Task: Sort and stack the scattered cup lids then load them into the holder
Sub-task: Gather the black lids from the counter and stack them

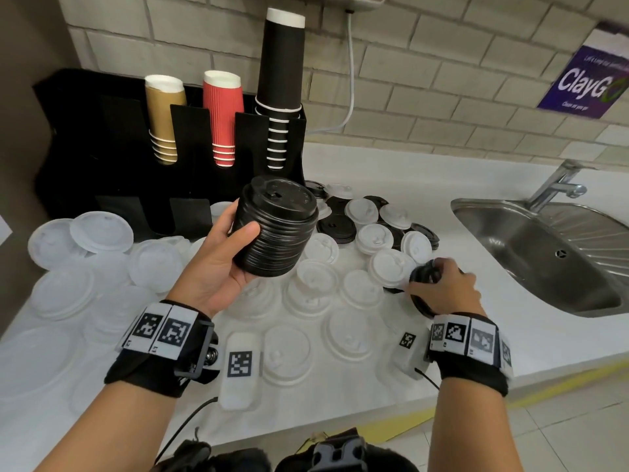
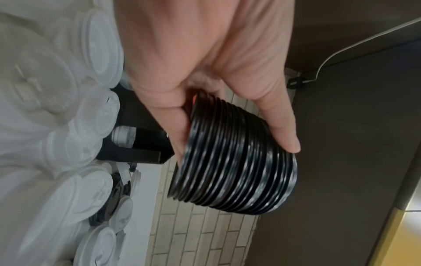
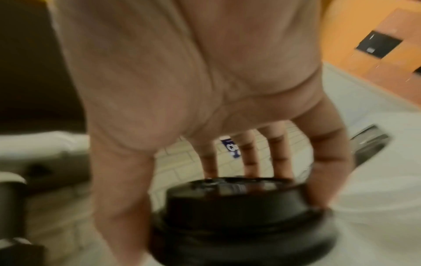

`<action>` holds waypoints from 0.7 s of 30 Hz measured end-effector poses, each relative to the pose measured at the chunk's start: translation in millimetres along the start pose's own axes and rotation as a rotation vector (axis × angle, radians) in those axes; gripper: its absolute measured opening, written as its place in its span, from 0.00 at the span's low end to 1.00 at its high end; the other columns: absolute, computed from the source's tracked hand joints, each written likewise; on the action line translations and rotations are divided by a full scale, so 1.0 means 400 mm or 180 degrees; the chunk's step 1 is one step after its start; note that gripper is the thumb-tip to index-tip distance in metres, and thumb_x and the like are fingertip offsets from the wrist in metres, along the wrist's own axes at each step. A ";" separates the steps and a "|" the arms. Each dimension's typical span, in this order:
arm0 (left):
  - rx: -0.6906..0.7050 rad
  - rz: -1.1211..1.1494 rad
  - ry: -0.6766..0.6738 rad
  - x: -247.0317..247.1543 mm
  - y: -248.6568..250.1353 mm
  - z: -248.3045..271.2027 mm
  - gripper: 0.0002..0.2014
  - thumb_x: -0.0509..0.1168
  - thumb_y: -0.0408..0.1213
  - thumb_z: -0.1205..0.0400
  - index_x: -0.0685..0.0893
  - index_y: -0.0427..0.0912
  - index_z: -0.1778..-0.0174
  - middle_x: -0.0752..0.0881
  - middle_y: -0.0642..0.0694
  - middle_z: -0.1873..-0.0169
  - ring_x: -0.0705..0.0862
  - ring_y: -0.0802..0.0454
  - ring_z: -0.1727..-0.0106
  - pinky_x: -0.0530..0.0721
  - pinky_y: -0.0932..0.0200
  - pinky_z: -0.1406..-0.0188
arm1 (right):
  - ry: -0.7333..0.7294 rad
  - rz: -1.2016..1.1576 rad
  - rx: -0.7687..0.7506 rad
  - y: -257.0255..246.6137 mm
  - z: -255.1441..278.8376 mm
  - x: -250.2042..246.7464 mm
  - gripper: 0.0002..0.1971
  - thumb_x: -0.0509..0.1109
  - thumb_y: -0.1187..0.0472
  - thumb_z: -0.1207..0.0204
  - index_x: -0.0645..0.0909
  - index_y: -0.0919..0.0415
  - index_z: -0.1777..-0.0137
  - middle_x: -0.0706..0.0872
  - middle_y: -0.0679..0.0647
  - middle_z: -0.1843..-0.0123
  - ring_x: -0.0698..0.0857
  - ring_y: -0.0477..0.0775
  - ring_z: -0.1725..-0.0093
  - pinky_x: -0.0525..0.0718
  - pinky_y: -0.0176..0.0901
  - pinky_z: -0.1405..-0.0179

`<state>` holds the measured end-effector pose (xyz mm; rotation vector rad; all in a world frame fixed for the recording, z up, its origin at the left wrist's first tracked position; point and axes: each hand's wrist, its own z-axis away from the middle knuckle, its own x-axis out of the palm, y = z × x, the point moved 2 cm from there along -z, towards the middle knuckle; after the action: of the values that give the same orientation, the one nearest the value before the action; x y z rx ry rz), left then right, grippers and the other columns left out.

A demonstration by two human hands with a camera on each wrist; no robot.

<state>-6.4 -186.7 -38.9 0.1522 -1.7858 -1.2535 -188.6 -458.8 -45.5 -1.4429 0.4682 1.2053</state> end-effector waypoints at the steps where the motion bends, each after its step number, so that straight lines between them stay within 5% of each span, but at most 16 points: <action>1: -0.0014 -0.0004 -0.0033 0.004 0.001 -0.001 0.31 0.66 0.37 0.22 0.69 0.44 0.20 0.86 0.45 0.36 0.87 0.47 0.37 0.90 0.51 0.51 | 0.0031 -0.0279 -0.0273 -0.027 0.006 -0.013 0.38 0.81 0.47 0.37 0.68 0.50 0.29 0.70 0.63 0.30 0.73 0.68 0.31 0.76 0.62 0.32; 5: -0.0113 -0.0041 -0.0167 0.018 0.001 -0.007 0.48 0.85 0.47 0.40 0.72 0.46 0.24 0.88 0.48 0.40 0.88 0.48 0.39 0.90 0.51 0.53 | -0.0324 -0.1835 -0.1626 -0.168 0.088 -0.040 0.32 0.84 0.48 0.41 0.73 0.42 0.39 0.83 0.53 0.42 0.86 0.49 0.47 0.87 0.49 0.50; 10: -0.0151 -0.0058 -0.0329 0.024 -0.001 -0.012 0.49 0.87 0.49 0.43 0.74 0.48 0.25 0.87 0.45 0.37 0.87 0.47 0.37 0.89 0.52 0.50 | -0.0748 -0.2516 -0.2630 -0.307 0.201 -0.033 0.30 0.82 0.51 0.38 0.74 0.45 0.37 0.86 0.51 0.42 0.86 0.41 0.48 0.85 0.35 0.60; 13: -0.0195 -0.0141 -0.0363 0.018 -0.004 -0.014 0.38 0.79 0.42 0.31 0.74 0.50 0.24 0.87 0.45 0.36 0.86 0.47 0.36 0.89 0.53 0.50 | -0.0796 -0.2491 -0.2908 -0.347 0.229 -0.025 0.25 0.81 0.57 0.34 0.77 0.48 0.38 0.86 0.47 0.42 0.85 0.44 0.45 0.86 0.43 0.54; 17: -0.0258 -0.0222 -0.0476 0.013 -0.007 -0.013 0.27 0.73 0.37 0.30 0.83 0.58 0.34 0.89 0.48 0.41 0.89 0.49 0.42 0.89 0.55 0.56 | -0.0871 -0.2200 -0.3088 -0.364 0.232 -0.016 0.21 0.78 0.66 0.29 0.81 0.57 0.36 0.86 0.46 0.40 0.83 0.38 0.43 0.80 0.31 0.49; 21: -0.0254 -0.0224 -0.0388 0.010 -0.003 -0.015 0.24 0.72 0.36 0.28 0.84 0.59 0.36 0.87 0.46 0.38 0.89 0.48 0.42 0.89 0.55 0.57 | -0.1011 -0.1986 -0.3274 -0.371 0.237 -0.008 0.22 0.77 0.67 0.31 0.82 0.59 0.35 0.85 0.52 0.39 0.82 0.45 0.39 0.83 0.43 0.39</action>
<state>-4.7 -193.6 -37.1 0.0959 -1.8443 -1.4083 -105.9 -333.2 46.0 -1.9575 -0.9061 1.1389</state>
